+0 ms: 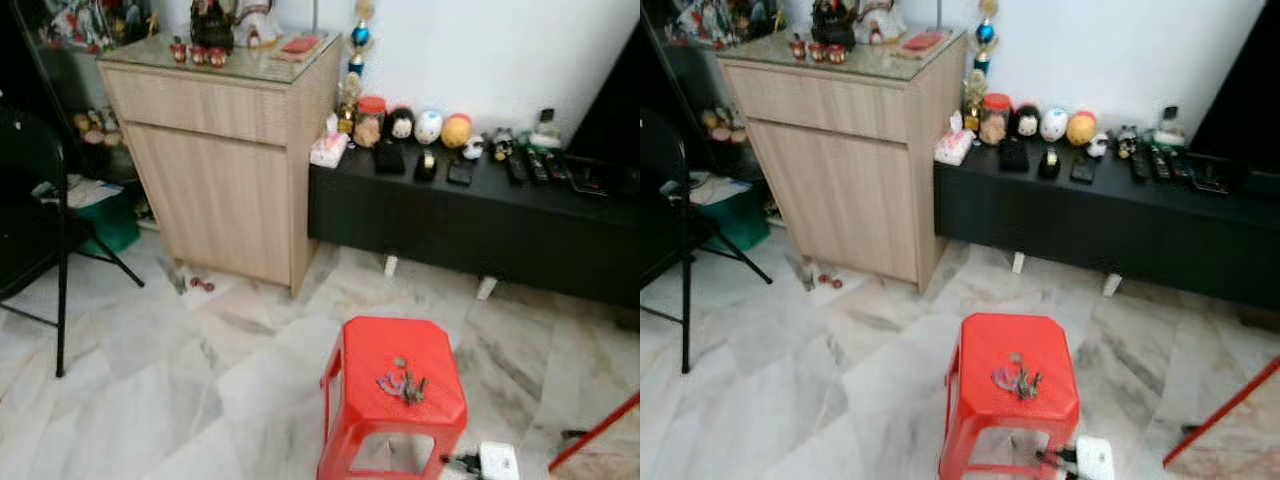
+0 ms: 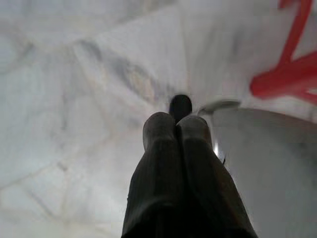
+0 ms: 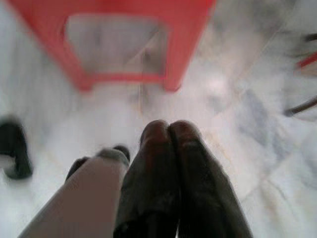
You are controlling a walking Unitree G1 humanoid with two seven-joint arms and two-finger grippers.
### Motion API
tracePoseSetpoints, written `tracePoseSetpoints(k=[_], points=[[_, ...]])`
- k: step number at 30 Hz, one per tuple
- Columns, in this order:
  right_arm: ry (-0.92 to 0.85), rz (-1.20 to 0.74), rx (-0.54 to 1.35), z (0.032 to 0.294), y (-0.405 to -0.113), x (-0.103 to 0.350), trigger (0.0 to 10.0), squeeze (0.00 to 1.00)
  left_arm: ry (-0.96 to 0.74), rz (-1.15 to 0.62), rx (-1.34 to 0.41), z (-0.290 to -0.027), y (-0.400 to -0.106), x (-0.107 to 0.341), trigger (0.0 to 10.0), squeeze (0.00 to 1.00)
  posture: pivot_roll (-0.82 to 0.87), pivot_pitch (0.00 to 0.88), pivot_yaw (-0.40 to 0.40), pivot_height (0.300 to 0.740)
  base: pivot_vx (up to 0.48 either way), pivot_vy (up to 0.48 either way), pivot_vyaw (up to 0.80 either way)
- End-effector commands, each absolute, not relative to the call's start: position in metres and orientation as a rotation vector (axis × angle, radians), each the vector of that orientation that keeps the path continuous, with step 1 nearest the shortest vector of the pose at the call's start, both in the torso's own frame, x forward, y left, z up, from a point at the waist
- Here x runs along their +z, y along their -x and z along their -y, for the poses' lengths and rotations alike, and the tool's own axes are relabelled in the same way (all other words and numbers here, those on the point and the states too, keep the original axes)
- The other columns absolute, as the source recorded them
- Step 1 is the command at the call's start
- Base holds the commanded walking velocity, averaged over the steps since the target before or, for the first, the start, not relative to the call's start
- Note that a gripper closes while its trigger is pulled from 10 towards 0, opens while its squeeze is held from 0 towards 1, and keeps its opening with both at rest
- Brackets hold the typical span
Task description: Hang keys on a hook
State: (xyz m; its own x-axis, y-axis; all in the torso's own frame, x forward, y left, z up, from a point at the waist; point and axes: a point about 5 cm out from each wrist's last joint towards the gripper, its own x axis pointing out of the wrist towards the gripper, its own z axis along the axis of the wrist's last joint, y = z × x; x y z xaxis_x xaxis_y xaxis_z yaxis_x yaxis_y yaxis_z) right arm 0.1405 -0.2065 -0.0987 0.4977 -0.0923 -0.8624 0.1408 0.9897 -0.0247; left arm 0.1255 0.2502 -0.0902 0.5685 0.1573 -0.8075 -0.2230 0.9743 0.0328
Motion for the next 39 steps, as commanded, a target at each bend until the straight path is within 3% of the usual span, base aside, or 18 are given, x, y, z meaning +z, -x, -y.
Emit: tracePoseSetpoints(k=[1, 12, 39], points=[[-0.036, -0.997, -0.146, 0.206, -0.155, -0.093, 10.0, 0.0, 0.084, -1.024, 0.217, -0.244, -0.104, -0.099, 10.0, 0.0, 0.19, 0.0, -0.052, 0.74, 0.0, 0.0, 0.0], [-0.015, -0.969, -0.178, 0.21, -0.162, -0.09, 10.0, 0.0, 0.057, -1.032, 0.207, -0.242, -0.105, -0.1, 10.0, 0.0, 0.2, 0.0, -0.053, 0.74, 0.0, 0.0, 0.0], [0.027, -0.83, -0.279, 0.218, -0.194, -0.072, 10.0, 0.0, 0.047, -1.035, 0.177, -0.23, -0.111, -0.101, 10.0, 0.0, 0.19, 0.0, -0.055, 0.74, 0.0, -0.318, 0.0]])
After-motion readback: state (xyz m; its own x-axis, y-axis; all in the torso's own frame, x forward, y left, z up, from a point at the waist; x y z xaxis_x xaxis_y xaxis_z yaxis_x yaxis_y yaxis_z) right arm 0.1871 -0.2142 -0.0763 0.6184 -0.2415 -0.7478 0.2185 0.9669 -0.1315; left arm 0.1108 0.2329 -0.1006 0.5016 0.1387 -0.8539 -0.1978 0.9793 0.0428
